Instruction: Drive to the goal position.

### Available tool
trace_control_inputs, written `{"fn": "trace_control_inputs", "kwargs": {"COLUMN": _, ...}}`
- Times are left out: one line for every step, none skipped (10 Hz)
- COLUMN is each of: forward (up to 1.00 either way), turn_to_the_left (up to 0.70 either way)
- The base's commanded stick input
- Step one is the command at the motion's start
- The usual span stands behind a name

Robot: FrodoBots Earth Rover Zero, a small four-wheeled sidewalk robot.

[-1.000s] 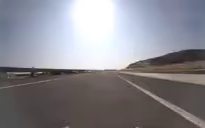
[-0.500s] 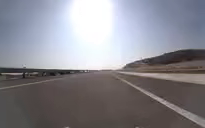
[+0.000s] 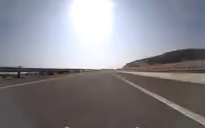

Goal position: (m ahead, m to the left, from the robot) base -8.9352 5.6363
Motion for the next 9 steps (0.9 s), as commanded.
{"fn": "trace_control_inputs", "kwargs": {"forward": 1.0, "turn_to_the_left": 0.0}}
{"fn": "trace_control_inputs", "kwargs": {"forward": 1.0, "turn_to_the_left": 0.0}}
{"fn": "trace_control_inputs", "kwargs": {"forward": 1.0, "turn_to_the_left": 0.0}}
{"fn": "trace_control_inputs", "kwargs": {"forward": 1.0, "turn_to_the_left": 0.0}}
{"fn": "trace_control_inputs", "kwargs": {"forward": 1.0, "turn_to_the_left": 0.0}}
{"fn": "trace_control_inputs", "kwargs": {"forward": 1.0, "turn_to_the_left": 0.0}}
{"fn": "trace_control_inputs", "kwargs": {"forward": 1.0, "turn_to_the_left": 0.0}}
{"fn": "trace_control_inputs", "kwargs": {"forward": 1.0, "turn_to_the_left": 0.0}}
{"fn": "trace_control_inputs", "kwargs": {"forward": 1.0, "turn_to_the_left": 0.0}}
